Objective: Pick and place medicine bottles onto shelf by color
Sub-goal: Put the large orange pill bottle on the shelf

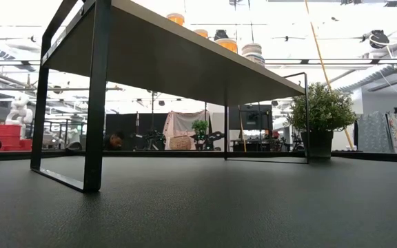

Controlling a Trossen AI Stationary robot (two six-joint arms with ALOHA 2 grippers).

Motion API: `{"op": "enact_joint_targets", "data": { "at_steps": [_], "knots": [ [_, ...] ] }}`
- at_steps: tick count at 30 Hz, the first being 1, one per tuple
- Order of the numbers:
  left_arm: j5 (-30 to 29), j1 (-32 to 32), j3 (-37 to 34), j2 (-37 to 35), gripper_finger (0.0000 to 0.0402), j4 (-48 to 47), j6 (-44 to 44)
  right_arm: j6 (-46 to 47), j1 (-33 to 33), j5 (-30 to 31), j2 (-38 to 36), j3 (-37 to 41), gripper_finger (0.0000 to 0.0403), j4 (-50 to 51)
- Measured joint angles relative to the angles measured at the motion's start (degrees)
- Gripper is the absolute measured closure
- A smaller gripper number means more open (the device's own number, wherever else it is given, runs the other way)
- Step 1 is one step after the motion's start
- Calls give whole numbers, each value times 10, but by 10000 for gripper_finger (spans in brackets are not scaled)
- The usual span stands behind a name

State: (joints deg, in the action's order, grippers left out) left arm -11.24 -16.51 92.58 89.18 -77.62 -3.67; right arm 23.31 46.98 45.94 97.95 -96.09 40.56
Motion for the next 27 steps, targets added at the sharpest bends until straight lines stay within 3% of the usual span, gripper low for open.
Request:
{"op": "enact_joint_targets", "data": {
  "at_steps": [27],
  "knots": [
    [5, -3, -56, -20, 184, 38, -10, -2, 0, 0, 0, 0, 297, 0]
  ]
}}
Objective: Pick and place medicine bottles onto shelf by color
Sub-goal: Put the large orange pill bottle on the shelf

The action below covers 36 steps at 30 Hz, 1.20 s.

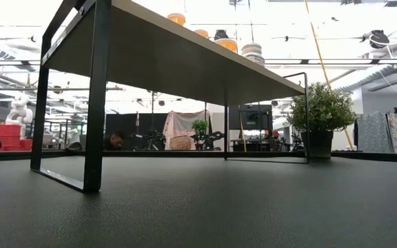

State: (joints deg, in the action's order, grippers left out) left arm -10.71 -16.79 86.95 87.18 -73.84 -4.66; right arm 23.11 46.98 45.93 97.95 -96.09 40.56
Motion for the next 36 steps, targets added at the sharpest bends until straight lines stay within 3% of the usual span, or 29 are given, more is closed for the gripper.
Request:
{"op": "enact_joint_targets", "data": {
  "at_steps": [12, 27, 36],
  "knots": [
    [-13, -16, 1, -10, 117, 7, -10, -2, 0, 0, 0, 0, 297, 0],
    [-30, -56, 8, -51, 121, 22, -35, -2, 0, 1, 0, 0, 297, 0],
    [-72, -137, 8, -115, 121, 35, -101, 13, 0, 1, 0, 0, 297, 0]
  ]
}}
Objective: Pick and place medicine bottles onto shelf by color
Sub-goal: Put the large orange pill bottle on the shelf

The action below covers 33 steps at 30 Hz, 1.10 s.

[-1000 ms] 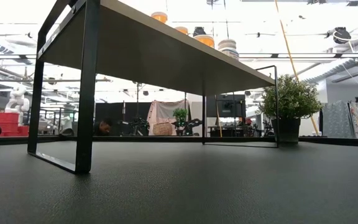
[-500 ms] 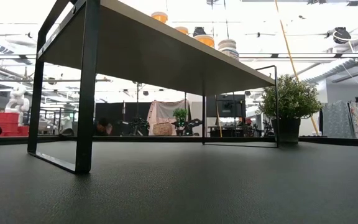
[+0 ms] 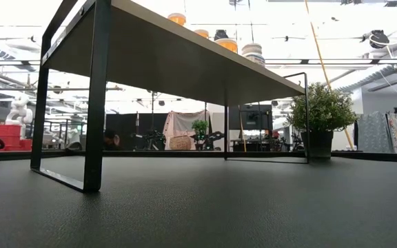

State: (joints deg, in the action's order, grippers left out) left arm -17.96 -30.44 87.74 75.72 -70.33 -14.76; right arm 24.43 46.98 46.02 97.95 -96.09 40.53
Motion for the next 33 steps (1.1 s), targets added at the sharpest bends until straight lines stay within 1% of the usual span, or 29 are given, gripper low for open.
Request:
{"op": "enact_joint_targets", "data": {
  "at_steps": [5, 12, 16, 19, 21, 26, 30, 33],
  "knots": [
    [-62, -71, 0, -16, 121, 2, -31, 16, 0, 0, 0, 0, 297, 0],
    [-148, -161, -1, -16, 121, 2, -53, 30, 0, 2, 0, 0, 297, -1],
    [-188, -196, -20, -16, 121, 3, -67, 43, -1, 2, 0, 0, 297, -1],
    [-226, -219, -57, -24, 122, 16, -83, 70, -1, 1, 0, 0, 297, -1],
    [-240, -225, -90, -33, 121, 41, -85, 92, -1, -17, 0, 0, 297, -8],
    [-243, -224, -173, -72, 122, 112, -60, 128, -1, -86, 0, 0, 297, -28],
    [-242, -217, -224, -111, 122, 154, -55, 191, -1, -129, -1, 0, 297, 10],
    [-243, -217, -255, -140, 122, 186, -59, 257, -2, -162, -1, 0, 292, 61]
  ]
}}
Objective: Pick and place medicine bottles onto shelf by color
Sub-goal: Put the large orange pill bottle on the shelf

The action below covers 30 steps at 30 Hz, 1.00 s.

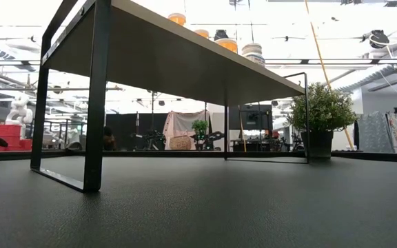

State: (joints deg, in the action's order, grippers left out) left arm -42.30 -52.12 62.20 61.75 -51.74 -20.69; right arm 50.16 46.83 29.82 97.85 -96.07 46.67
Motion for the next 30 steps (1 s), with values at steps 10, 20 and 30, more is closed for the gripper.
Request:
{"op": "enact_joint_targets", "data": {
  "at_steps": [10, 20, 30],
  "knots": [
    [7, -5, -49, -45, 122, 24, -10, 153, 0, -88, 15, 0, 229, 147],
    [7, -5, -49, -44, 122, 24, -24, 131, 2, -132, 56, 0, 174, 177],
    [8, -5, -49, -44, 121, 24, -25, 115, 2, -166, 71, 13, 147, 193]
  ]
}}
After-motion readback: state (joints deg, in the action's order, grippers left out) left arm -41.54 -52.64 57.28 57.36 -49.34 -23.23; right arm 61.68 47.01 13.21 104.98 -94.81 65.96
